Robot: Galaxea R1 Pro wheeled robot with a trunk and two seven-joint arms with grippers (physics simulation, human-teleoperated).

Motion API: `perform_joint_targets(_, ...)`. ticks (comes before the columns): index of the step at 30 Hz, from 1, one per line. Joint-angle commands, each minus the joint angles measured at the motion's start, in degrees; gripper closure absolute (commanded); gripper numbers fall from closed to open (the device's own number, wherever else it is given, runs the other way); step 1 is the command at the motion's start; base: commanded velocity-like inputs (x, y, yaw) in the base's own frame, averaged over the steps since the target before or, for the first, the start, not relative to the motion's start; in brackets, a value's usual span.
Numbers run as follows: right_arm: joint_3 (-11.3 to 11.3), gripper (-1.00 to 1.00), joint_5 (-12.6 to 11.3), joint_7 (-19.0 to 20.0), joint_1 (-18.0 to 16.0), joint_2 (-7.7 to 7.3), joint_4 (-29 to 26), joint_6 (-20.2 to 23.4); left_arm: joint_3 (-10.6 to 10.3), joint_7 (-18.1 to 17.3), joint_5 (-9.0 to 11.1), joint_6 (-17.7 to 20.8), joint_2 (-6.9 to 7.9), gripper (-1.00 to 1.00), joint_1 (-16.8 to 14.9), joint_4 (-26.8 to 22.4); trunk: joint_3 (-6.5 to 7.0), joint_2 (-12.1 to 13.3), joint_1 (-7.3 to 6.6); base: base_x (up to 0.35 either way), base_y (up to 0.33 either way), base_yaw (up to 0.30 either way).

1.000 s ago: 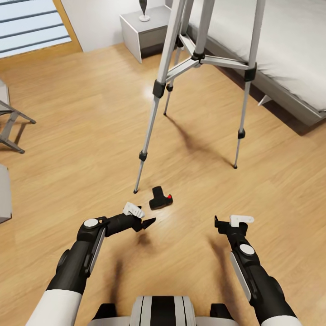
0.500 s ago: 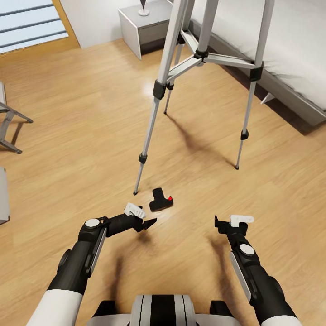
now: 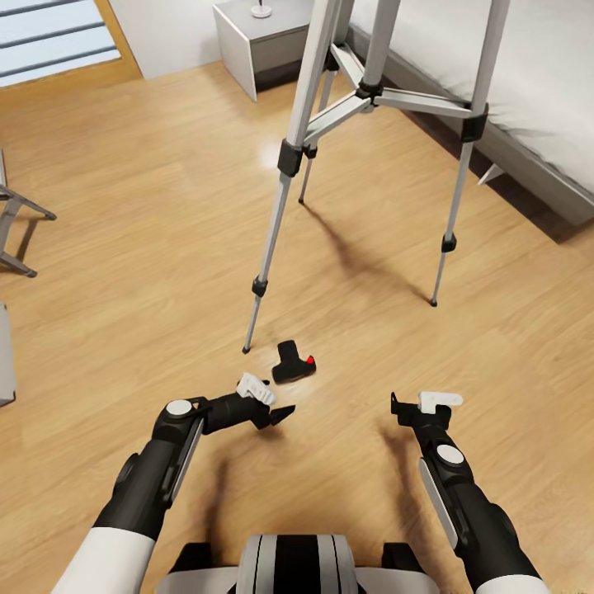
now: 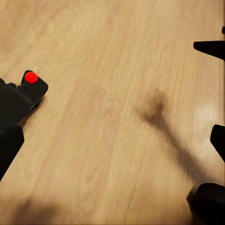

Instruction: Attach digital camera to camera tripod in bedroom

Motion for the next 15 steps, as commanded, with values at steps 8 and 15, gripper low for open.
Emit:
perform_joint_targets(8,0.1,-1.0,0.0,-0.2,0.0,-0.02,-0.1,0.4,-1.4,-0.3,-2.1,0.2,-0.03,-1.0,0.0,-0.1,-0.57,0.0,-0.01,0.001,0.0,0.0)
perform_joint_targets(15,0.1,-1.0,0.0,-0.2,0.0,-0.02,-0.3,0.4,-1.5,-0.4,-5.7,-1.1,-0.07,-1.0,0.0,-0.1,-1.03,0.0,-0.01,0.0,0.0,0.0)
